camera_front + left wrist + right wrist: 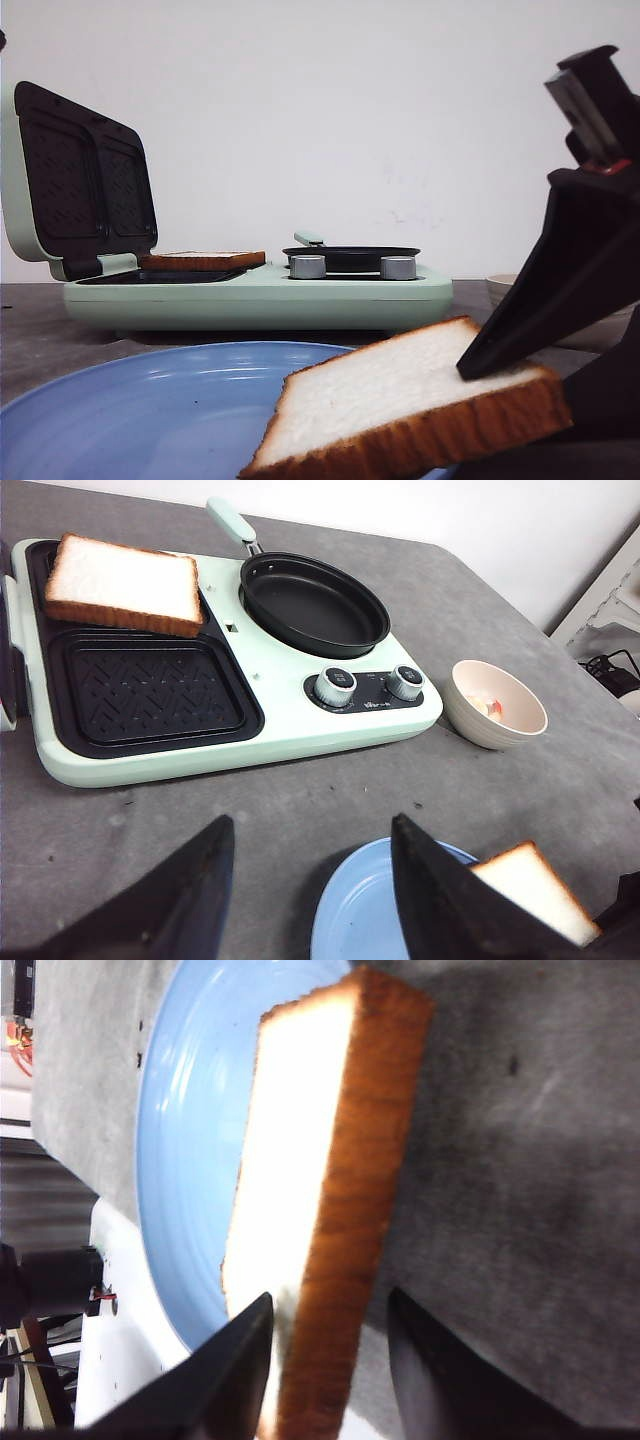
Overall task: Make breakfast with bread and shrimp
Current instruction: 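Grasp the remaining bread slice on the blue plate with the right gripper, then carry the bread slice with the right gripper over the grill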
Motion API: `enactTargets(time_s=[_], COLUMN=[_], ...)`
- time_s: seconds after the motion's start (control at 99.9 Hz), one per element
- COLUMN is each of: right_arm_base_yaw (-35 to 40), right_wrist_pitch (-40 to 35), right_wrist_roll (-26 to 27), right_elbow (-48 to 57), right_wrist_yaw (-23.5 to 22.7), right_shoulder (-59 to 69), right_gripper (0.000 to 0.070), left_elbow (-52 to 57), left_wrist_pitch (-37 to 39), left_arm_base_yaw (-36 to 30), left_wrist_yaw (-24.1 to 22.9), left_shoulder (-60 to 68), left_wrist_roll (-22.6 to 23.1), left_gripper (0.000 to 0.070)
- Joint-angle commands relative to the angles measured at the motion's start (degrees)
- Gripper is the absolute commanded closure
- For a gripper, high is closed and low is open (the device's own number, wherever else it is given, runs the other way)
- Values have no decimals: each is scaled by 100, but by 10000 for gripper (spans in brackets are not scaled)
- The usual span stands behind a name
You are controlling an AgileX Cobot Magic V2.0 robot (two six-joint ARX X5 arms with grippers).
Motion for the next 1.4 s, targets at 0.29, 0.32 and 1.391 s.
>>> enactTargets(time_s=[0.29,0.32,1.391], right_arm_base_yaw=[212,216,192], right_wrist_pitch=[400,417,1084], right_wrist_roll=[166,170,422], right_elbow=[-26,-26,321], right_wrist_yaw=[-2,-9,-317], right_shoulder=[361,361,109], right_gripper=[474,471,700], left_elbow=[0,0,0], left_wrist_pitch=[79,79,98], left_arm_base_yaw=[2,0,0], left_wrist_yaw=[-17,-17,-17], left_shoulder=[9,9,7], left_wrist_roll=[133,133,149], left_gripper=[458,458,458])
